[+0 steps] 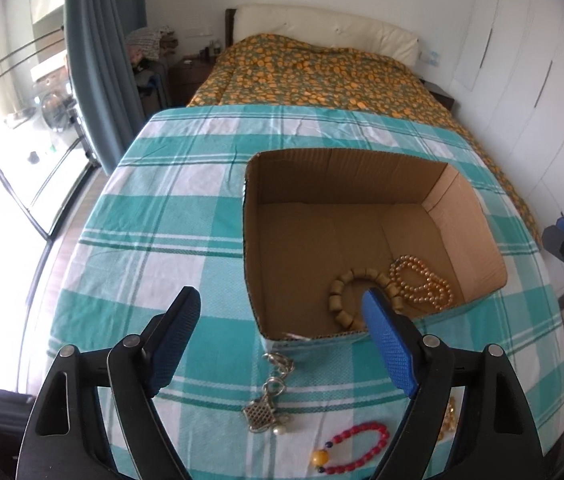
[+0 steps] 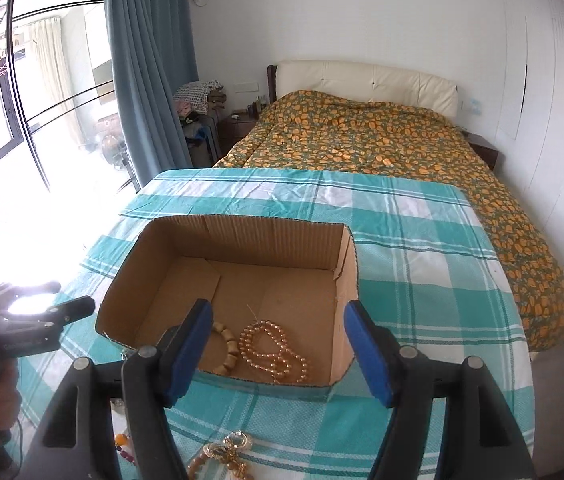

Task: Organize jewelry
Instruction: 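Withdraw both tools from the box back toward the remaining jewelry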

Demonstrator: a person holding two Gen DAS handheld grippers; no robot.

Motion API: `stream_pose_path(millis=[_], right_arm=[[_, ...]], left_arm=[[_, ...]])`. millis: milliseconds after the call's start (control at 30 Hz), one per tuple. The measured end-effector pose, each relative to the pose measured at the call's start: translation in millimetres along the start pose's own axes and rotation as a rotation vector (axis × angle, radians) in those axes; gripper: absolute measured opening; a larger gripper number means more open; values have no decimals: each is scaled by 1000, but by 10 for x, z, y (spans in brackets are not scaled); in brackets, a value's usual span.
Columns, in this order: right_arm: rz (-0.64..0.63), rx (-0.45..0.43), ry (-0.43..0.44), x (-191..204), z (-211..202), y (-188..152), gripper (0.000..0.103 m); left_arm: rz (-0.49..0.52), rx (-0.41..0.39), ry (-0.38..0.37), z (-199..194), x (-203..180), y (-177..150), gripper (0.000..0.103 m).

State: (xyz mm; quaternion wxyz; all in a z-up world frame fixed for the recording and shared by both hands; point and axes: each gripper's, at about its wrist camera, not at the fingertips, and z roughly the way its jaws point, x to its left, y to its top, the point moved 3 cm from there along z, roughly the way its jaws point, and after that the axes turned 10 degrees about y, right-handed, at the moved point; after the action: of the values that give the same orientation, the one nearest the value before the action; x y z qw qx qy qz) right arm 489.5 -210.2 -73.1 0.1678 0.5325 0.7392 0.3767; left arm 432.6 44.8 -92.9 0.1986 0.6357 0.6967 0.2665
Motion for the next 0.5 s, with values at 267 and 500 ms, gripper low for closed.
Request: stream_pose_path(millis=[267,500], right_arm=[[-33,-41,-63,42,-616,-627,69],[-61,-69,-130,152,-1030,-1392,70]], left_arm=[[-3,-55,28,-424,320,-830,90],[22,-47,65,-533,423,-1584,90]])
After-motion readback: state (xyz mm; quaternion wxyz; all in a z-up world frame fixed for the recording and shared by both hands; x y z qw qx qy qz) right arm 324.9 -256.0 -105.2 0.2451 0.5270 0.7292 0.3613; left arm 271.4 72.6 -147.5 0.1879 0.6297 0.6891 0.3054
